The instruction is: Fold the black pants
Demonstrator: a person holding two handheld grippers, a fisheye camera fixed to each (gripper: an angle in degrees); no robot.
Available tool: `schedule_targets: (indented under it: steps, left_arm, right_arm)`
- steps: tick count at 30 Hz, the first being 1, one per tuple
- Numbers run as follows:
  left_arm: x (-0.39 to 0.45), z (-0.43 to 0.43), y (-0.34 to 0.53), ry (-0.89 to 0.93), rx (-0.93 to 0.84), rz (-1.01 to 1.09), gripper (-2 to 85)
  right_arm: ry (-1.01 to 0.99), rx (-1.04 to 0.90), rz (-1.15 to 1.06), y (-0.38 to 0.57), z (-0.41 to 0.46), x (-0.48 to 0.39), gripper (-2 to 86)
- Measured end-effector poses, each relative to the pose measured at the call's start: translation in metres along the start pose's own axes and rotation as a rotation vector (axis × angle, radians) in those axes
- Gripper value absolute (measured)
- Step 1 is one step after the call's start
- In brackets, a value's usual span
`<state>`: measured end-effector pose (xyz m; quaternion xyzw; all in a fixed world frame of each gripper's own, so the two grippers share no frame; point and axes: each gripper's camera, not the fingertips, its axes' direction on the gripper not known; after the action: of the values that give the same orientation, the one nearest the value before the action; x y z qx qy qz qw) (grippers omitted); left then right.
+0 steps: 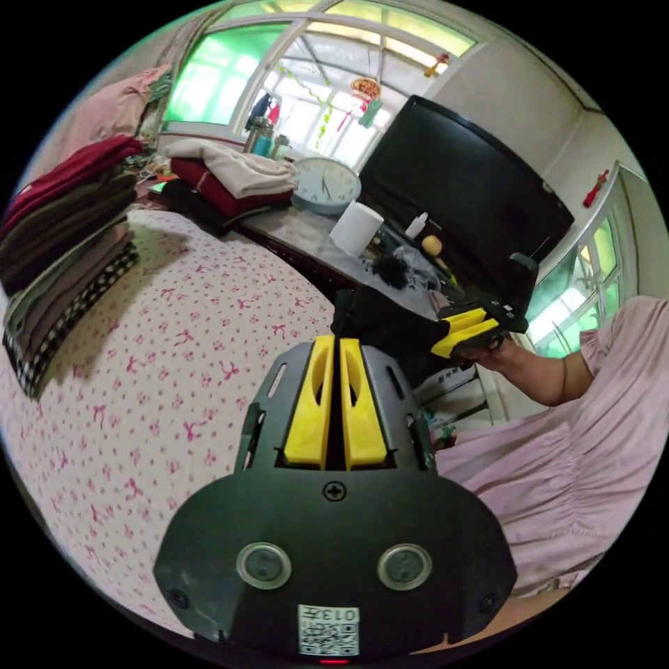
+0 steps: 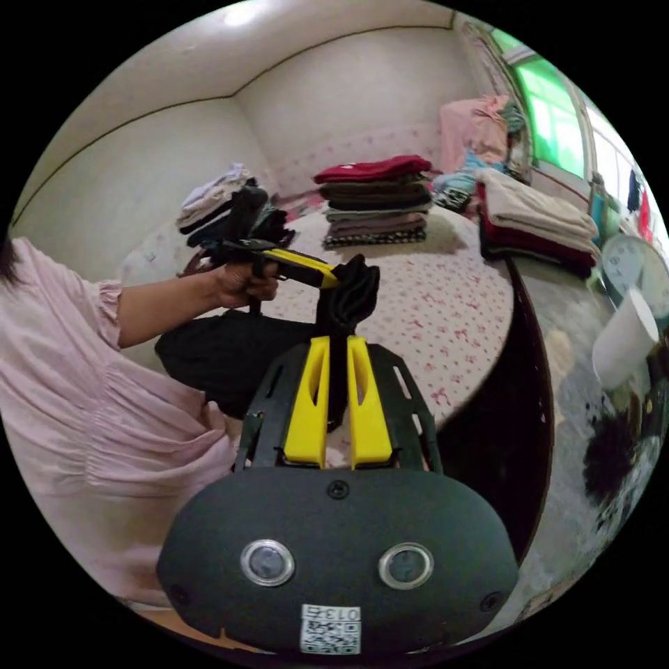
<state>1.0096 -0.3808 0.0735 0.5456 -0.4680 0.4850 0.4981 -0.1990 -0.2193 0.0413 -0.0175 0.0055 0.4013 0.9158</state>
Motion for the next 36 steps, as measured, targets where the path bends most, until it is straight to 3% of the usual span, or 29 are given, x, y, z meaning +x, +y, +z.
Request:
schedule_targets:
  steps: [9, 19, 24, 29, 33, 36]
  left_arm:
    - [0.004, -0.09, 0.176, -0.189, 0.036, -0.167, 0.4]
    - [-0.042, -0.119, 0.339, -0.238, 0.044, -0.5, 2.3]
    - [-0.048, -0.141, 0.397, -0.204, 0.116, -0.652, 6.4]
    - [-0.031, -0.162, 0.448, -0.162, 0.171, -0.724, 11.1]
    - [-0.017, -0.168, 0.473, -0.079, 0.248, -0.761, 14.1]
    - [-0.007, -0.159, 0.477, -0.068, 0.211, -0.741, 17.2]
  right_arm:
    - [-0.163, -0.156, -0.359, -0.061, 0.075, -0.209, 2.9]
    - [0.06, -0.378, -0.623, -0.077, 0.189, -0.402, 5.7]
    - [0.039, -0.431, -0.765, -0.083, 0.189, -0.468, 6.7]
    - [0.036, -0.325, -0.767, -0.096, 0.136, -0.486, 6.1]
    - [0.194, -0.343, -0.567, -0.104, 0.091, -0.442, 6.6]
    - [0.31, -0.385, -0.459, -0.097, 0.066, -0.403, 7.6]
